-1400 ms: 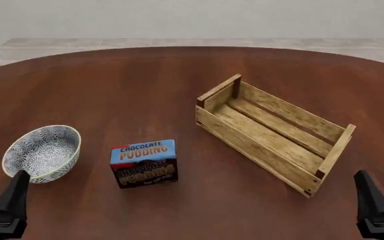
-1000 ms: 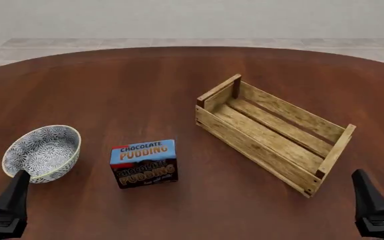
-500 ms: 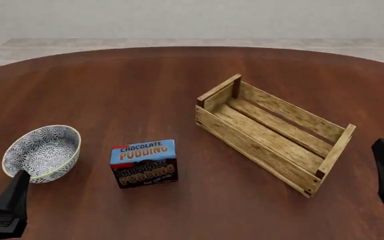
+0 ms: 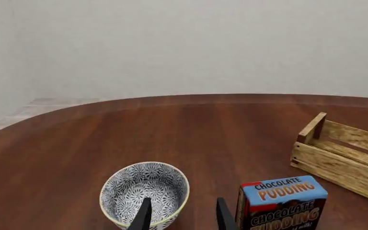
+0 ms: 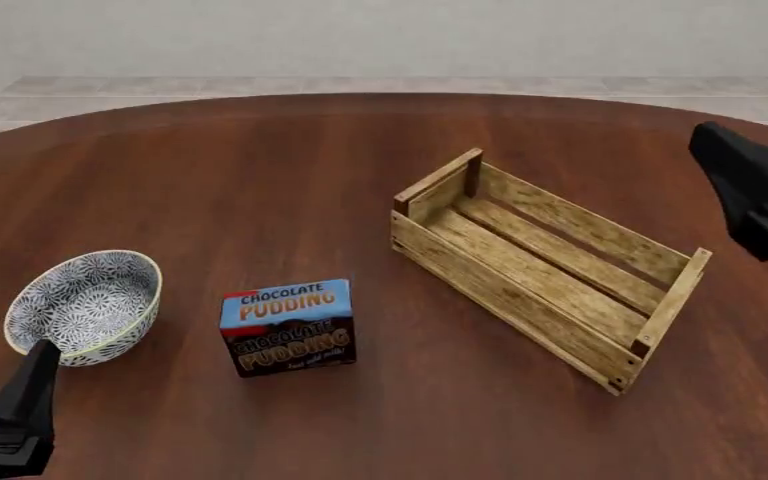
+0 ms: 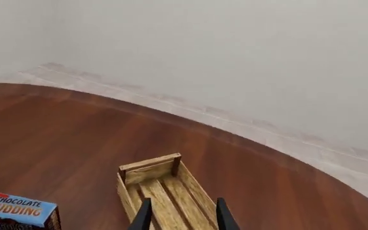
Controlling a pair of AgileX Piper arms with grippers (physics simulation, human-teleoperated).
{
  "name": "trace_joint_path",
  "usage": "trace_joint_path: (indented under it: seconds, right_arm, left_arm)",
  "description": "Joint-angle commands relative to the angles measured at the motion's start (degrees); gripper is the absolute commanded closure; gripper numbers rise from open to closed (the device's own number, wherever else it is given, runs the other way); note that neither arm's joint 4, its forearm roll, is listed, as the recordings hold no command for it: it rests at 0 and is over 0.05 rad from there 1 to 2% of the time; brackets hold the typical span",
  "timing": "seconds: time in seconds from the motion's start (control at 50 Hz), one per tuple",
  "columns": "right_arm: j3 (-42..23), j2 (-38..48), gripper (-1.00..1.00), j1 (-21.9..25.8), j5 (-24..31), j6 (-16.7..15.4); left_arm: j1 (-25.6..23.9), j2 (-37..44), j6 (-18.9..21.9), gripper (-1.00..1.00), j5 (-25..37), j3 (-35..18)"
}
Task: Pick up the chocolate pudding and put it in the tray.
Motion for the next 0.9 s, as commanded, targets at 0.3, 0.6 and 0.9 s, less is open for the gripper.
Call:
trace_joint_path:
  seconds: [0.3,0.6,0.9]
  right_arm:
    - [-23.33,24.51,-1.00,24.51,3.40,-16.27]
    - [-32.41,34.05,-1.00,32.63,8.91,-19.03]
    - [-37.52,42.32,-1.00,35.23,12.01,-19.44]
  left_arm:
    - [0.00,0.00,0.00,-1.00,0.00,0.00]
    - [0.00,0.00,0.00,-1.00,0.00,0.00]
    - [0.00,0.00,0.00,-1.00,0.00,0.00]
